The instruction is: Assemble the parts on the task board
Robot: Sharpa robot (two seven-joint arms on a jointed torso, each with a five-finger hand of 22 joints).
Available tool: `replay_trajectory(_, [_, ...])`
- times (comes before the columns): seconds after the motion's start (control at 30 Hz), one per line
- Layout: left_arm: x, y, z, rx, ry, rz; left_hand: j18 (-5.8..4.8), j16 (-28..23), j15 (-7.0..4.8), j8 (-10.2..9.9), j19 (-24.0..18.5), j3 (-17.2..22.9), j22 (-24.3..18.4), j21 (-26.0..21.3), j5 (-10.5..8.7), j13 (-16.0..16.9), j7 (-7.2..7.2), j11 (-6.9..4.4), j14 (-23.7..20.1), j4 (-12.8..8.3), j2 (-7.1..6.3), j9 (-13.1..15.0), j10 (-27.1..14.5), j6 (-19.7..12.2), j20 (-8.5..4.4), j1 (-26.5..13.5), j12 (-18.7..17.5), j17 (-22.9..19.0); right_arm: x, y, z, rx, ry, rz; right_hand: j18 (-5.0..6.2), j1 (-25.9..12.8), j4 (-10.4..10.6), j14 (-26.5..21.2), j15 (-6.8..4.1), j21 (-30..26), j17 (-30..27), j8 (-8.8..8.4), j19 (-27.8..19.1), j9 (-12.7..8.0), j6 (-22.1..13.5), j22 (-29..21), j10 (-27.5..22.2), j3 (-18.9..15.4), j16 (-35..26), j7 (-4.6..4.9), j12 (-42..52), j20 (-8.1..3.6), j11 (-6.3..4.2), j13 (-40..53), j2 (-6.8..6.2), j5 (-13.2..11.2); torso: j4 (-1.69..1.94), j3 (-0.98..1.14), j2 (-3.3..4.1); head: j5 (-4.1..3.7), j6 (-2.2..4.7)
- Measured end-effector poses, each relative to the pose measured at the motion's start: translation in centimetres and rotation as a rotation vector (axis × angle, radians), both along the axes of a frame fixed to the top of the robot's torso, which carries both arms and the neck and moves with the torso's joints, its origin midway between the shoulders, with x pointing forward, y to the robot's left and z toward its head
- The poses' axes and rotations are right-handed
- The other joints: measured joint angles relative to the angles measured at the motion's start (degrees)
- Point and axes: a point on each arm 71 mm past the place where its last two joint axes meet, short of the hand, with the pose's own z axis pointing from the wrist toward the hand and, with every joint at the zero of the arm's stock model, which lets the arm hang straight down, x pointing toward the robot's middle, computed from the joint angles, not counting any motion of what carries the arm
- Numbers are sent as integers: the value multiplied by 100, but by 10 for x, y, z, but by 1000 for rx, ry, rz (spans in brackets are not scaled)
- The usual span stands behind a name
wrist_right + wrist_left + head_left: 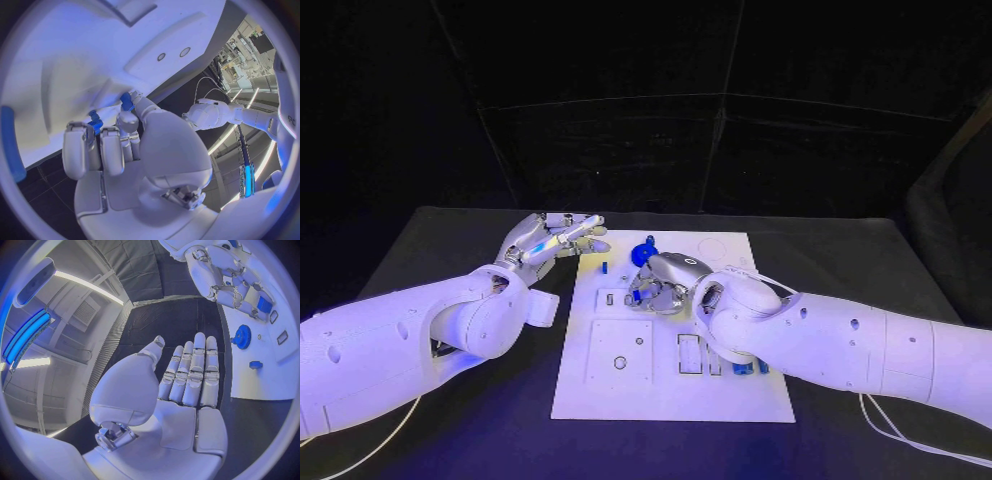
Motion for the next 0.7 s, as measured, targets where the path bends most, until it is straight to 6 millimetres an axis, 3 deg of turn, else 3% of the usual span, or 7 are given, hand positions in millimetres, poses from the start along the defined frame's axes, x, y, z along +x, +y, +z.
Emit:
replay_trajectory(0.37, [0,0,0,0,0,1,0,-18,0,0,0,12,0,0,0,0,0,0,0,-12,0,0,0,0,0,0,0,0,0,-1,0,-10,3,4,0,-107,0,0,0,0,-1,-47,0,-8,5,0,-23,1,0,-5,-115,0,21,-99,-106,-30,0,1,-2,-9,-13])
replay_trajectory(0.7, [1,0,0,1,1,2,0,-26,0,0,0,16,-4,0,0,0,0,0,0,-16,0,0,0,0,0,0,0,-1,0,-2,-3,-26,9,-3,0,-211,10,0,0,0,-1,-80,-41,-24,-331,0,-184,21,-22,101,-391,41,83,-376,-288,-29,2,0,-2,-19,-27])
